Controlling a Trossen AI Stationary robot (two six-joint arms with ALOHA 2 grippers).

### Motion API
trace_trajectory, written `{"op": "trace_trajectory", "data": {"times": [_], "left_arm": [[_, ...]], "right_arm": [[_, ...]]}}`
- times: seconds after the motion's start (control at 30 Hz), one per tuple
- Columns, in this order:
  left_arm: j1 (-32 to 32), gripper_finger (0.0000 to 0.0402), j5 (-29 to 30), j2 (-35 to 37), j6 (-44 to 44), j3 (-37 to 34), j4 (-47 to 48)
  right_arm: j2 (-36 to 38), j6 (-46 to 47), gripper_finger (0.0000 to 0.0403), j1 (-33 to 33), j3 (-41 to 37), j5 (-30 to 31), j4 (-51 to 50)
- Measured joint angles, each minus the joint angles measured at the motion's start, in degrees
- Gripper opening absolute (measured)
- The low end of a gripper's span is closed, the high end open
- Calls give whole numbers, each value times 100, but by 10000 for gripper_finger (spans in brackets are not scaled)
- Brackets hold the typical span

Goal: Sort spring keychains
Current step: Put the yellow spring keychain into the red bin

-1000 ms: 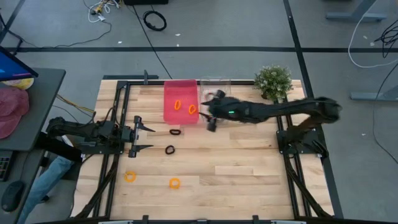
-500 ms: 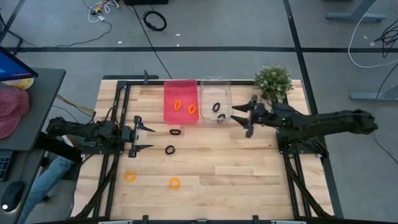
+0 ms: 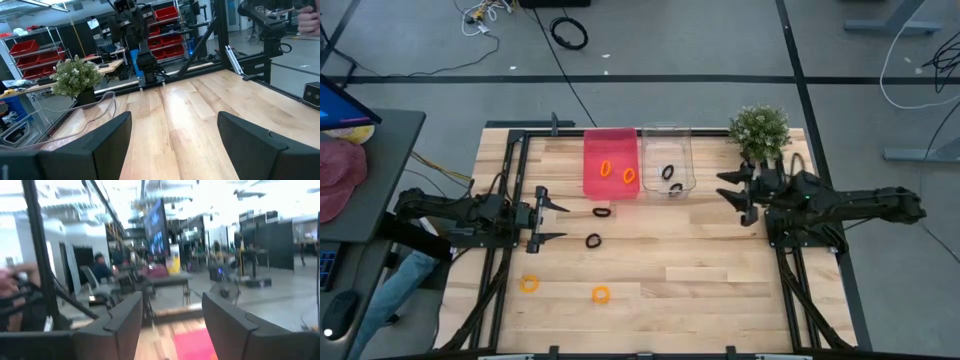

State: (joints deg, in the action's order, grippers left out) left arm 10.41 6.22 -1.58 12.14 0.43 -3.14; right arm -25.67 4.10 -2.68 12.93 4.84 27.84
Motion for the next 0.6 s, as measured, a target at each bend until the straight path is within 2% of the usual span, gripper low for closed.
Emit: {"op": "trace_trajectory", "data": {"times": [0.37, 0.53, 0.6], "left_arm": [[0, 298, 0, 0, 0, 0, 0], [0, 298, 0, 0, 1, -1, 0], [0, 298, 0, 0, 0, -2, -1]], "right_arm": [[1657, -112, 208, 107, -592, 2, 122], [2052, -159, 208, 105, -1141, 4, 829], [2139, -183, 208, 105, -1211, 31, 708]]}}
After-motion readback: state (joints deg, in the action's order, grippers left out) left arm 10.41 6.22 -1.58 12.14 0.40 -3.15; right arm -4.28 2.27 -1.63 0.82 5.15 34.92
